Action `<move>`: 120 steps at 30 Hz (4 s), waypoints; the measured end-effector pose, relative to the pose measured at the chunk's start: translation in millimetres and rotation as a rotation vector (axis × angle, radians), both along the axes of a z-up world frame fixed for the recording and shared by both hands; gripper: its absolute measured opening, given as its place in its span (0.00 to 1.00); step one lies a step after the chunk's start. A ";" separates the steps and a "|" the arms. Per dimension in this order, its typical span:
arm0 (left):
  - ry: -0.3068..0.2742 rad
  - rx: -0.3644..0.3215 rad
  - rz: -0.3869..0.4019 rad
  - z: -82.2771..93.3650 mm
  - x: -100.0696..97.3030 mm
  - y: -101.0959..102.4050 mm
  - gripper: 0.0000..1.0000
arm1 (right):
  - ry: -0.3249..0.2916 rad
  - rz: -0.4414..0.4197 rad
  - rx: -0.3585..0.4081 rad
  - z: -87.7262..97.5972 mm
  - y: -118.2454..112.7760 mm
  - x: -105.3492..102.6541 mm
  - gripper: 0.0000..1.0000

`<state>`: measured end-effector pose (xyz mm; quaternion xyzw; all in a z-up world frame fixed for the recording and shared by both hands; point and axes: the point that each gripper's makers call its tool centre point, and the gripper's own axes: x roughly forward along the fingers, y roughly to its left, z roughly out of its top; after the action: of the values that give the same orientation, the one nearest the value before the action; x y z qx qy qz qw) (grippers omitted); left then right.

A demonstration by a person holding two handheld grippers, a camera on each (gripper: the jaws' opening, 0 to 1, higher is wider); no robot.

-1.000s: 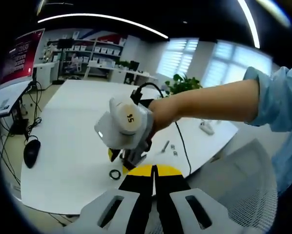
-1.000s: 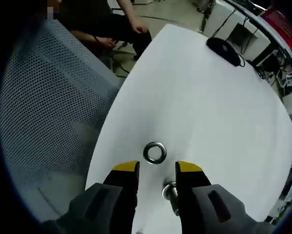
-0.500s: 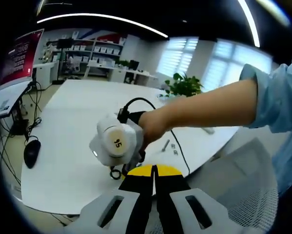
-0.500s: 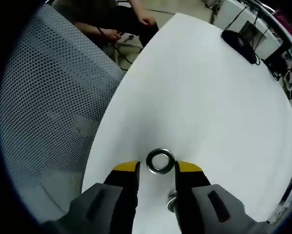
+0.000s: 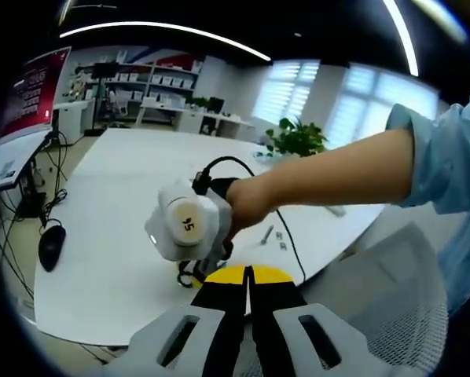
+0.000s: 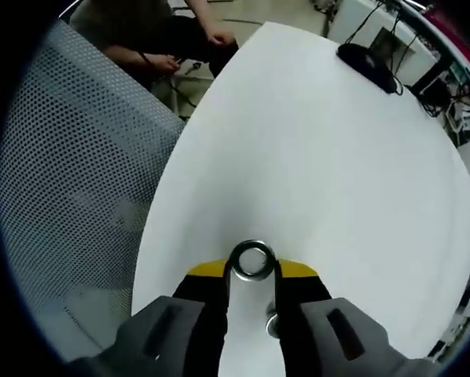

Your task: Place the washer onto the threaded stud by aligning its center hole with the stud, sliding it down to the base, and recovering from edge contact or off-axis alignment until the washer reaches the visible bottom stop.

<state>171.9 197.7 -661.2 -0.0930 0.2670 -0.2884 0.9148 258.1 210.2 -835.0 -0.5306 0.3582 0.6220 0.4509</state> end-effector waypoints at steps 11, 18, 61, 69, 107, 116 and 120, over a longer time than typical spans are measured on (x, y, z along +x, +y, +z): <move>0.001 0.002 -0.002 -0.4 -0.5 -0.2 0.00 | 0.013 -0.047 0.008 36.9 -9.4 4.1 0.22; 0.000 -0.001 0.002 -0.2 -0.3 0.6 0.00 | 0.008 -0.065 0.002 57.5 -18.5 8.6 0.22; 0.000 -0.007 0.011 0.4 0.7 1.1 0.00 | -0.066 -0.162 -0.079 33.0 -45.0 50.0 0.22; 0.008 -0.004 0.013 -0.6 0.1 1.3 0.00 | -0.041 -0.178 -0.089 21.8 -44.2 48.7 0.22; 0.023 -0.004 -0.029 -1.9 -3.5 -4.1 0.00 | -0.167 -0.458 0.343 177.6 -117.0 4.4 0.32; 0.013 -0.018 -0.036 1.1 -4.9 -7.1 0.00 | -0.240 -0.706 0.669 250.8 -178.0 -43.8 0.32; 0.080 0.005 -0.079 -9.3 -13.4 -10.7 0.03 | -0.280 -0.836 0.763 263.5 -208.8 -59.0 0.33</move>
<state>158.5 187.0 -670.5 -0.0915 0.3076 -0.3195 0.8916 199.0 1.4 -571.5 -0.2215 0.2248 0.4004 0.8603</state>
